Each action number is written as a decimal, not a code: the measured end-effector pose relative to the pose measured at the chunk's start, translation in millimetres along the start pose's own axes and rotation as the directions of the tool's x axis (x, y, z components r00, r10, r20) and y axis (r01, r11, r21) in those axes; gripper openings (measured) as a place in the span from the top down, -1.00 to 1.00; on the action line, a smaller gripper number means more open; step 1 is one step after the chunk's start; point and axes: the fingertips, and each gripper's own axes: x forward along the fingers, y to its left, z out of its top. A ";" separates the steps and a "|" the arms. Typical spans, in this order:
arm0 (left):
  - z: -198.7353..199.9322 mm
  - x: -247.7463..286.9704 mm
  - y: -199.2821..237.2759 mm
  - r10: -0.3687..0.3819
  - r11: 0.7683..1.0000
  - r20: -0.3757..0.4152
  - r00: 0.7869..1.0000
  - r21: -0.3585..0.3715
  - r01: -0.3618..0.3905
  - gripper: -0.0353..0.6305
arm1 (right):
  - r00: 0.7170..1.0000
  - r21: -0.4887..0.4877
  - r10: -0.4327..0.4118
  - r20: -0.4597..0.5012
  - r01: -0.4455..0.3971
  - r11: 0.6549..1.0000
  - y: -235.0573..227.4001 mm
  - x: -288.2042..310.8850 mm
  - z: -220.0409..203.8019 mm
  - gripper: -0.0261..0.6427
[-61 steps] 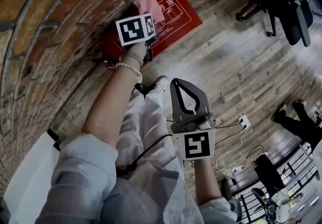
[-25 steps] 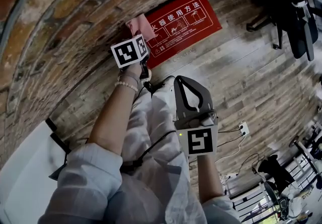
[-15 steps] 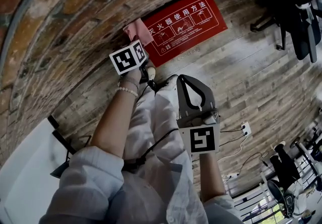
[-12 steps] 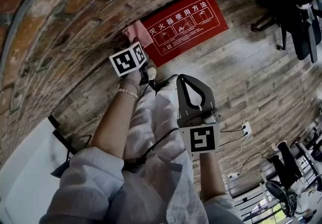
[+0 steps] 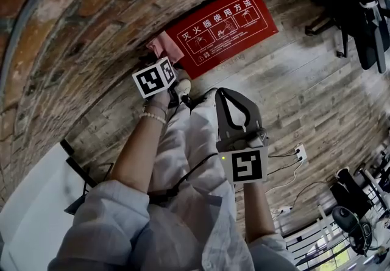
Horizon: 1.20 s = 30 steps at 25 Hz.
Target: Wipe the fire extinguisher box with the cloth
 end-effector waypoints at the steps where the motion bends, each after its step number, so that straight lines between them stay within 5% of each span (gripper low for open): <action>1: -0.2 -2.1 -0.1 -0.004 1.000 0.002 1.000 -0.006 0.004 0.86 | 1.000 0.001 -0.001 0.000 0.001 1.000 0.2 -0.2 0.4 0.90; 14: 4.2 -46.2 -54.5 -0.170 0.984 0.038 0.985 -0.036 0.172 0.86 | 0.998 0.042 -0.054 0.020 0.054 0.998 -21.2 -12.4 -2.5 0.90; 30: 16.6 -43.4 -207.5 -0.416 0.909 0.029 0.909 0.049 0.415 0.86 | 0.990 0.117 -0.139 -0.010 0.139 0.983 -65.7 -38.5 -36.7 0.90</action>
